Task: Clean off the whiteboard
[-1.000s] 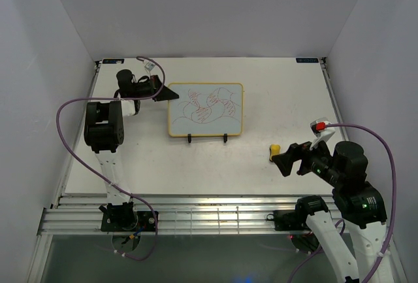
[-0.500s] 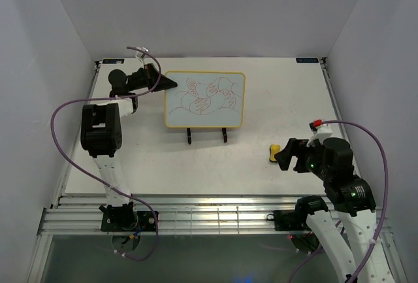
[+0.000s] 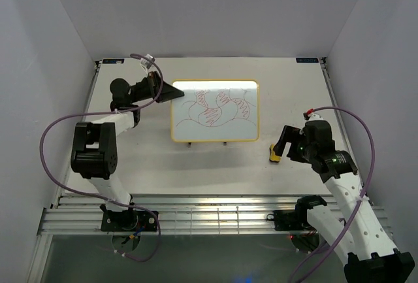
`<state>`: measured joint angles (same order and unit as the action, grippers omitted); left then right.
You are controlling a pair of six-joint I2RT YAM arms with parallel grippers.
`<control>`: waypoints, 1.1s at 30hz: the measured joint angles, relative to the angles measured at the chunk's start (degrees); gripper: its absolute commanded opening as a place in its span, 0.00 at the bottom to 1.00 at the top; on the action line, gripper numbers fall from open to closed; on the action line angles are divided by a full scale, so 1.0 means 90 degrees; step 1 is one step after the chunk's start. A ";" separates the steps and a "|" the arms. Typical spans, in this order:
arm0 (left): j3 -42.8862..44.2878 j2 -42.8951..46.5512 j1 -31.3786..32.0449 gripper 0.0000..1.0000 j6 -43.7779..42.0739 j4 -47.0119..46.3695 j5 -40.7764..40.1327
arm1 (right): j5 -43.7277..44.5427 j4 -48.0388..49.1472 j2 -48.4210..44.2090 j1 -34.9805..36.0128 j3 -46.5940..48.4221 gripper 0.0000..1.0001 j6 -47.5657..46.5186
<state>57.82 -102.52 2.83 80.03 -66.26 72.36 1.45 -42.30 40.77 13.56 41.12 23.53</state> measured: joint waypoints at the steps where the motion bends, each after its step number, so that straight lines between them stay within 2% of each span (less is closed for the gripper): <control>1: -0.0219 0.0175 -0.0002 0.00 0.0017 0.0095 -0.0041 | 0.0075 0.0019 0.0100 0.0000 0.0032 0.92 -0.0007; 6: -0.1875 0.1110 -0.0010 0.00 -0.0185 0.1151 -0.0282 | 0.0160 0.0194 0.0714 0.0000 0.0206 0.99 -0.0073; 7: -0.2195 0.1253 -0.0010 0.00 -0.0318 0.1462 -0.0340 | 0.0129 0.0250 0.0838 0.0000 0.0211 0.93 -0.0114; 10: -0.3002 0.1615 -0.0010 0.00 -0.0661 0.2186 -0.0495 | 0.0090 0.0379 0.1333 0.0002 0.0211 0.88 -0.0197; 14: -0.3704 0.2033 -0.0010 0.00 -0.1010 0.2594 -0.0551 | 0.0172 0.0510 0.1858 0.0002 0.0211 0.84 -0.0299; 21: -0.4284 0.2696 -0.0010 0.00 -0.1491 0.3123 -0.0571 | 0.0330 0.0884 0.2987 0.0010 0.0219 0.78 -0.0483; 26: -0.4510 0.3011 -0.0010 0.00 -0.2198 0.4080 -0.0699 | 0.0498 0.1154 0.3672 0.0015 0.0219 0.73 -0.0597; 33: -0.4566 0.3128 -0.0010 0.00 -0.2905 0.5185 -0.1018 | 0.0510 0.1542 0.4279 0.0015 0.0267 0.60 -0.0804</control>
<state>16.73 -74.37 2.74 53.89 -19.59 63.20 6.04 -28.42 79.29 13.69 43.53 16.29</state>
